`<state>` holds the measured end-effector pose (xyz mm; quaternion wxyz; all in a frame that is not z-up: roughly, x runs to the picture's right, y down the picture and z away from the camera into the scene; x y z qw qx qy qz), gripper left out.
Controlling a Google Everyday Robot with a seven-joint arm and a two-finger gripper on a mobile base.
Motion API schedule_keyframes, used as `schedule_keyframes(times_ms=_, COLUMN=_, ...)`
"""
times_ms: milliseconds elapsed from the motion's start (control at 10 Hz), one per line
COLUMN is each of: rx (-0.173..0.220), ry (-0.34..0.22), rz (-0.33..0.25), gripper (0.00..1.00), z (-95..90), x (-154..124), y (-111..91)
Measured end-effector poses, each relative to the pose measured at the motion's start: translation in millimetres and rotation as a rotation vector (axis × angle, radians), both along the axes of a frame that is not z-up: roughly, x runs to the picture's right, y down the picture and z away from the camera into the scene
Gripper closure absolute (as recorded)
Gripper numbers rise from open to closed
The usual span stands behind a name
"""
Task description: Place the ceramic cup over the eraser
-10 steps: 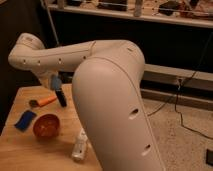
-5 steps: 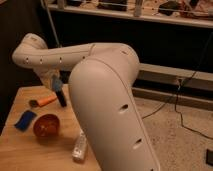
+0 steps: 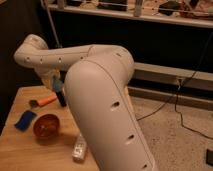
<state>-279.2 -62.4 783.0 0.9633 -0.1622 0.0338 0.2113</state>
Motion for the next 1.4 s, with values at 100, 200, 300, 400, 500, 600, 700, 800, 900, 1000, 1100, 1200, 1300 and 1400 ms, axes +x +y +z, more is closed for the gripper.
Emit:
schedule_keyframes(times_ms=100, rx=-0.009, ry=0.002, rz=-0.001, gripper=1.00, z=3.5, x=0.2, y=2.5)
schedule_keyframes(times_ms=200, rx=-0.014, ry=0.003, rz=-0.002, gripper=1.00, z=5.4, x=0.3, y=4.1)
schedule_keyframes(times_ms=300, rx=-0.020, ry=0.003, rz=-0.002, gripper=1.00, z=7.6, x=0.6, y=6.2)
schedule_keyframes(times_ms=400, rx=-0.024, ry=0.003, rz=-0.001, gripper=1.00, z=9.9, x=0.7, y=8.0)
schedule_keyframes(times_ms=500, rx=-0.027, ry=0.001, rz=0.000, gripper=0.97, z=11.2, x=0.5, y=9.1)
schedule_keyframes(times_ms=600, rx=-0.032, ry=0.002, rz=0.001, gripper=0.89, z=12.9, x=0.8, y=11.1)
schedule_keyframes(times_ms=700, rx=-0.039, ry=0.007, rz=0.004, gripper=0.78, z=15.0, x=2.1, y=14.0)
schedule_keyframes(times_ms=800, rx=-0.043, ry=0.017, rz=0.011, gripper=0.69, z=17.4, x=4.8, y=16.5)
schedule_keyframes(times_ms=900, rx=-0.046, ry=0.027, rz=0.019, gripper=0.59, z=19.4, x=7.8, y=19.0)
schedule_keyframes(times_ms=1000, rx=-0.049, ry=0.035, rz=0.029, gripper=0.48, z=21.4, x=11.3, y=21.3)
schedule_keyframes(times_ms=1100, rx=-0.048, ry=0.025, rz=0.050, gripper=0.36, z=23.0, x=10.9, y=22.5)
schedule_keyframes(times_ms=1200, rx=-0.050, ry=0.014, rz=0.066, gripper=0.28, z=23.9, x=9.8, y=24.1)
schedule_keyframes(times_ms=1300, rx=-0.053, ry=-0.004, rz=0.090, gripper=0.22, z=24.4, x=8.5, y=26.1)
schedule_keyframes(times_ms=1400, rx=-0.058, ry=-0.020, rz=0.109, gripper=0.20, z=24.9, x=7.7, y=28.6)
